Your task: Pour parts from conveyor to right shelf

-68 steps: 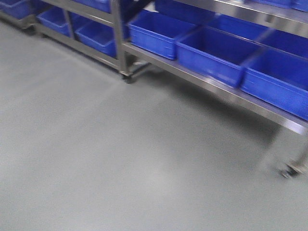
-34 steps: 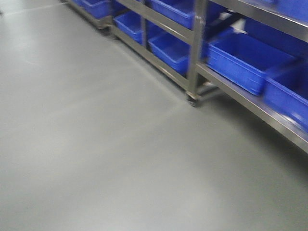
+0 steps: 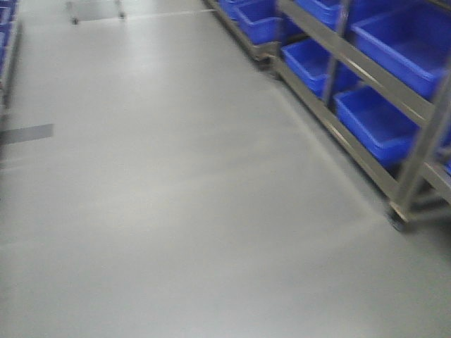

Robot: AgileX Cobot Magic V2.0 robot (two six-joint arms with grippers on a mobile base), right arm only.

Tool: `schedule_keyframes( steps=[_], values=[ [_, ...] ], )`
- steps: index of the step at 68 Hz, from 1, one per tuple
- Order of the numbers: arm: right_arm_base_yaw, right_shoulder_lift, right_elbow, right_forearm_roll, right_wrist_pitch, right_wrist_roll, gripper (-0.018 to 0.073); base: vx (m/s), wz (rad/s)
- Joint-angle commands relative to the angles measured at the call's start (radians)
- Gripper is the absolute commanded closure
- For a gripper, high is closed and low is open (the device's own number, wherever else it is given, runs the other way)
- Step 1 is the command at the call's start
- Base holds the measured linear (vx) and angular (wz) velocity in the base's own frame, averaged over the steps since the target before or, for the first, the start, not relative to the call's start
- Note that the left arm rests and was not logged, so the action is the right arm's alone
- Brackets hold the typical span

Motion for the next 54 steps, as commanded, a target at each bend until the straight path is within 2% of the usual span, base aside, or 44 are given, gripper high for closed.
schedule_keyframes(
  steps=[1,26,54],
  values=[
    [-0.006,0.012,-0.027,0.003,-0.082,-0.006,0.0565,0.66,0.53],
    [-0.006,0.012,-0.027,0.003,-0.082,-0.006,0.0565,0.69,0.39],
    [-0.006,0.012,-0.027,0.003,-0.082,-0.006,0.0565,0.68,0.13]
  ],
)
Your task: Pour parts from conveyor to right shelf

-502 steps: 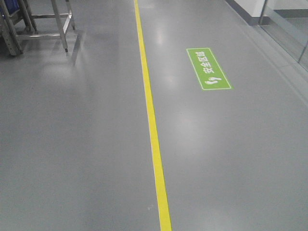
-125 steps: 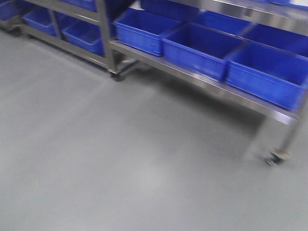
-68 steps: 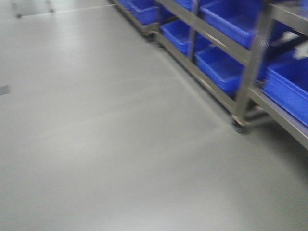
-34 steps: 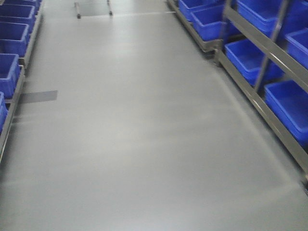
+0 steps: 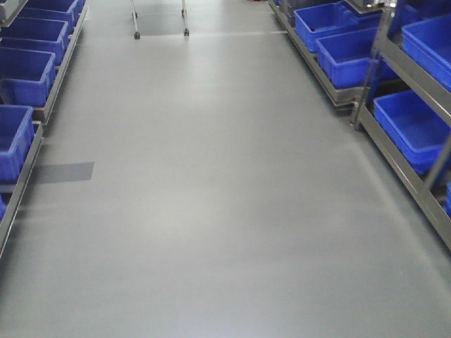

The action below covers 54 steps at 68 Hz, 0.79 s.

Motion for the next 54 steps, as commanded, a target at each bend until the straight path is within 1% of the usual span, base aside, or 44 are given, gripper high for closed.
schedule_keyframes(
  steps=[1,54],
  values=[
    [-0.006,0.012,-0.027,0.003,-0.082,-0.006,0.0565,0.66,0.07],
    [-0.006,0.012,-0.027,0.003,-0.08,-0.006,0.0565,0.65,0.07]
  ],
)
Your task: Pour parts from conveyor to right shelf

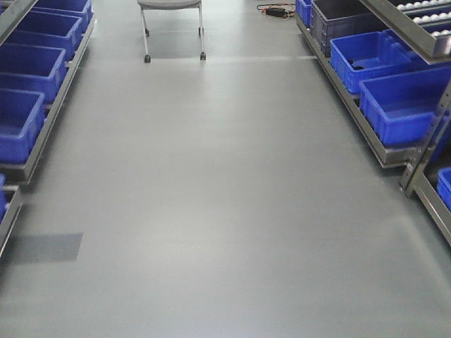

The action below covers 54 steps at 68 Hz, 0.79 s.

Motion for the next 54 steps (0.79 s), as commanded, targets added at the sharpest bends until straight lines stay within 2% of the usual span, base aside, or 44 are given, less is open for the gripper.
schedule_keyframes(
  steps=[1,34,54],
  values=[
    [-0.006,0.012,-0.027,0.002,-0.08,-0.006,0.0565,0.63,-0.05],
    [-0.006,0.012,-0.027,0.005,-0.079,-0.006,0.0565,0.59,-0.06],
    [-0.006,0.012,-0.027,0.005,-0.079,-0.006,0.0565,0.33,0.41]
  ],
)
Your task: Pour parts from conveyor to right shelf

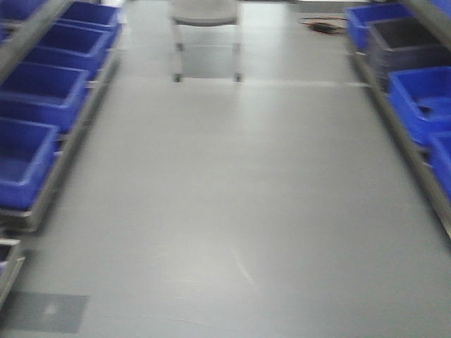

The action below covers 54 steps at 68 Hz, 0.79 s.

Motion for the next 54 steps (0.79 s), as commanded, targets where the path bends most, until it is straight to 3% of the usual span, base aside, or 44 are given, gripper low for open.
schedule_keyframes(
  steps=[1,54],
  values=[
    [-0.006,0.012,-0.027,0.005,-0.079,-0.006,0.0565,0.26,0.69],
    [-0.006,0.012,-0.027,0.005,-0.082,-0.006,0.0565,0.22,0.88]
  ],
)
